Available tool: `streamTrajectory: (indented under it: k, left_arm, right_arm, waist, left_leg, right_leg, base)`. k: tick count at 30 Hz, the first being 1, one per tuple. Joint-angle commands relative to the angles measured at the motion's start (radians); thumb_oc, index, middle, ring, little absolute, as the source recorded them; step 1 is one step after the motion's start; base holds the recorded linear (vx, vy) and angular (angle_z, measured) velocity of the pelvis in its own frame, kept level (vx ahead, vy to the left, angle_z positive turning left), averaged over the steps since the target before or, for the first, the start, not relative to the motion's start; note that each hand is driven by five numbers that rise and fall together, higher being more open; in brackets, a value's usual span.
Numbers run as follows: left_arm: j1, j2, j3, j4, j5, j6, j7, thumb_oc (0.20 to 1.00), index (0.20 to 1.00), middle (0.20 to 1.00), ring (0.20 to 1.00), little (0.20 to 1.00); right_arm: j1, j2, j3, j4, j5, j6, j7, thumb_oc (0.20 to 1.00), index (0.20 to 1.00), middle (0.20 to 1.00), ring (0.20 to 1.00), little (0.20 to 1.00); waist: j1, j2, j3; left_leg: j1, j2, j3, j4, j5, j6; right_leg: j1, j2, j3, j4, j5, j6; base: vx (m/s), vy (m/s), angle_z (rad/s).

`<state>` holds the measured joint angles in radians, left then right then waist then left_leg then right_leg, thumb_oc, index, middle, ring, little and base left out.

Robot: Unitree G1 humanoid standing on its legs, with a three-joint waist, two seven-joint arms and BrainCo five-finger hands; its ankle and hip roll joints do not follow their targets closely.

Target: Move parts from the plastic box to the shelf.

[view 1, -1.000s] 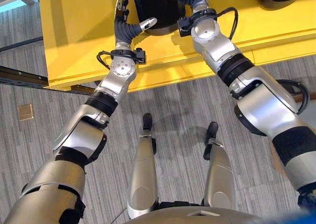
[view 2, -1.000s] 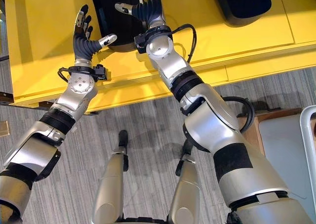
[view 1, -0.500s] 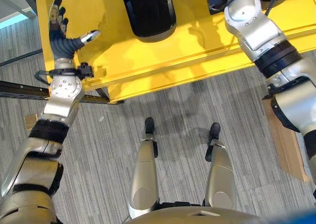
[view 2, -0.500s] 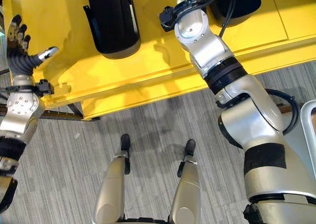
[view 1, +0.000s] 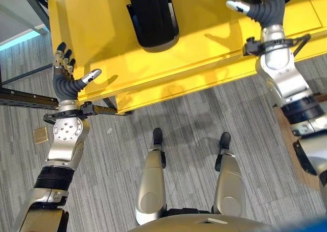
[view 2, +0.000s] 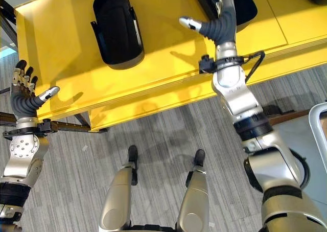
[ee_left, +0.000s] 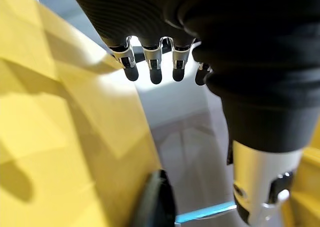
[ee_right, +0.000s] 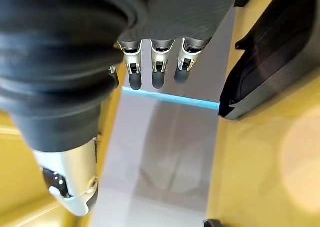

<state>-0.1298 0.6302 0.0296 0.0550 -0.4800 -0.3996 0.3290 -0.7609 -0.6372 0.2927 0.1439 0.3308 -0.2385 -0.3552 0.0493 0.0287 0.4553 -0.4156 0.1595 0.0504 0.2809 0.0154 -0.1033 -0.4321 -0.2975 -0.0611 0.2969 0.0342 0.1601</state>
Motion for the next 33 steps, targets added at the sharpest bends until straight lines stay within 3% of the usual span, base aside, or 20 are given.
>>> streamTrajectory:
  k: [1, 4, 6, 15, 25, 33]
  left_arm:
    - [0.045, 0.014, 0.064, -0.096, 0.014, -0.065, -0.057, 1.000, 1.000, 1.000, 1.000, 1.000]
    - [0.110, -0.025, 0.066, -0.164, 0.008, -0.065, -0.102, 1.000, 1.000, 1.000, 1.000, 1.000]
    - [0.227, -0.081, 0.023, -0.220, -0.046, -0.042, -0.230, 1.000, 1.000, 1.000, 1.000, 1.000]
    - [0.367, -0.167, -0.077, -0.207, -0.277, 0.042, -0.438, 1.000, 1.000, 1.000, 1.000, 1.000]
    - [0.500, -0.226, -0.061, -0.158, -0.259, 0.084, -0.498, 1.000, 1.000, 1.000, 1.000, 1.000]
    - [0.542, -0.269, -0.034, -0.144, -0.255, 0.092, -0.495, 1.000, 1.000, 1.000, 1.000, 1.000]
  right_arm:
    - [0.069, 0.032, -0.082, -0.113, -0.038, -0.094, 0.055, 1.000, 1.000, 1.000, 1.000, 1.000]
    - [0.208, 0.062, -0.125, -0.179, -0.036, -0.110, 0.096, 1.000, 1.000, 1.000, 1.000, 1.000]
    - [0.428, 0.103, -0.188, -0.270, -0.009, -0.132, 0.172, 1.000, 1.000, 1.000, 1.000, 1.000]
    - [0.644, 0.107, -0.224, -0.283, 0.033, -0.116, 0.265, 1.000, 1.000, 1.000, 1.000, 1.000]
    - [0.892, 0.139, -0.283, -0.304, 0.071, -0.083, 0.351, 1.000, 1.000, 1.000, 1.000, 1.000]
    - [0.953, 0.162, -0.286, -0.299, 0.106, -0.064, 0.370, 1.000, 1.000, 1.000, 1.000, 1.000]
  waist:
    - [-0.008, -0.007, -0.025]
    - [-0.011, -0.002, -0.043]
    - [-0.027, 0.007, -0.104]
    - [-0.054, 0.010, -0.211]
    - [-0.086, 0.007, -0.328]
    - [-0.101, 0.005, -0.376]
  left_leg:
    - [0.050, -0.016, 0.018, -0.062, 0.053, 0.046]
    - [0.101, -0.009, 0.012, -0.104, 0.072, 0.036]
    - [0.195, 0.010, 0.018, -0.205, 0.129, 0.014]
    - [0.338, 0.048, 0.050, -0.323, 0.174, 0.005]
    - [0.435, 0.062, 0.070, -0.361, 0.169, -0.001]
    - [0.493, 0.049, 0.090, -0.361, 0.142, 0.011]
  right_leg:
    - [0.109, 0.022, -0.018, 0.072, -0.051, -0.036]
    - [0.155, 0.028, -0.037, 0.057, -0.057, -0.032]
    - [0.242, 0.048, -0.081, -0.006, -0.056, -0.025]
    - [0.362, 0.083, -0.102, -0.103, -0.041, -0.013]
    - [0.471, 0.093, -0.108, -0.187, -0.032, -0.007]
    - [0.515, 0.079, -0.091, -0.211, -0.024, -0.002]
  base:
    - [0.04, -0.052, 0.02]
    - [0.05, -0.094, 0.03]
    - [0.10, -0.163, 0.23]
    - [0.05, -0.073, -0.04]
    - [0.05, -0.036, -0.06]
    - [0.04, -0.007, -0.06]
